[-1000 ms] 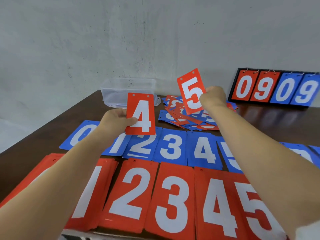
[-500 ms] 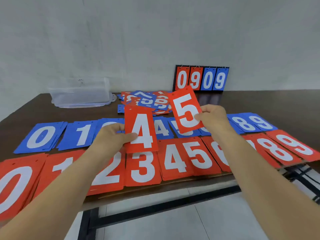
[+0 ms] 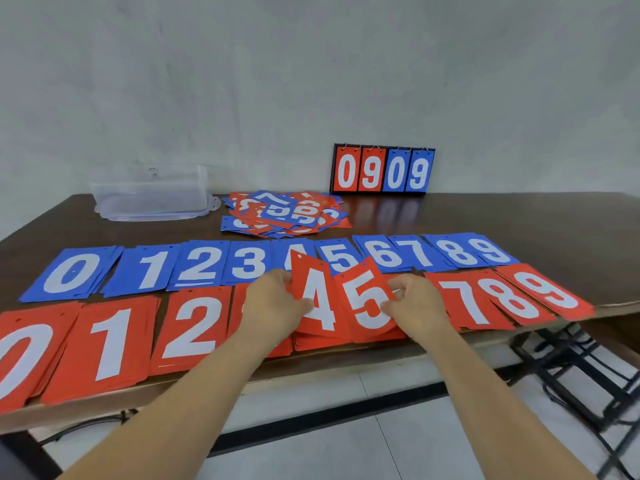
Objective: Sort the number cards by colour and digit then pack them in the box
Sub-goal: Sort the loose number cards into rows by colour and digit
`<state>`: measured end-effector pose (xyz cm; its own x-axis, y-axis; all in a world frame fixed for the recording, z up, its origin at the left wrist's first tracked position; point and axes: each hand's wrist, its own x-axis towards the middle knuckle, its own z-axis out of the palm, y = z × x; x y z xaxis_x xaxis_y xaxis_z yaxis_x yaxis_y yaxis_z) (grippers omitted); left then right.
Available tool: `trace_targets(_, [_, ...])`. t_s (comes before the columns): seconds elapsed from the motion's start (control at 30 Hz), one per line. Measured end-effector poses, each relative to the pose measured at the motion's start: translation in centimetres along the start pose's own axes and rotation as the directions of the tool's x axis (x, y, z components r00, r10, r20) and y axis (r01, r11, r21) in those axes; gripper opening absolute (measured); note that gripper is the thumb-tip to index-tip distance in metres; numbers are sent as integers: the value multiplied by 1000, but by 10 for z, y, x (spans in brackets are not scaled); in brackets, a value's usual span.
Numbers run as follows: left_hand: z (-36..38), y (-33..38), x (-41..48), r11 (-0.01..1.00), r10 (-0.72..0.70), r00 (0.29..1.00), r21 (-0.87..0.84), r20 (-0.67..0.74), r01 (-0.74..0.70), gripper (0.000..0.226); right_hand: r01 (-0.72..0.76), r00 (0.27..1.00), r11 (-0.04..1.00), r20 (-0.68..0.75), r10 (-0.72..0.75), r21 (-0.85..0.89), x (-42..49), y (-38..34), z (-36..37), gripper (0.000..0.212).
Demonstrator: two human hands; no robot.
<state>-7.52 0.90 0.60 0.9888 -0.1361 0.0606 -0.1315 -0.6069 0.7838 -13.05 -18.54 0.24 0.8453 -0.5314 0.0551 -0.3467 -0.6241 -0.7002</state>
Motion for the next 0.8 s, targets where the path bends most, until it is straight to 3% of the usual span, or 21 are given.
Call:
trace_targets(0.1, [13,-2,-4,986,32,999,163,10,-33,46,36,999,989,-14,-38,-145,-3,8,7,43])
trace_targets(0.3, [21,-5,-5,913,64,998,404,-8,-56,47,82,995,968,-36,-93,-239,-3,12,12,46])
trace_targets(0.57, [19,-1,-10,837,124,992,540,-20,-94,36,128,978,904,-97,-182,-407,-9,13,9,40])
trace_targets(0.8, [16,4,-22,770,215,976,622,-44,-142,33,153,972,924,-115,-205,-351,-11,14,11,31])
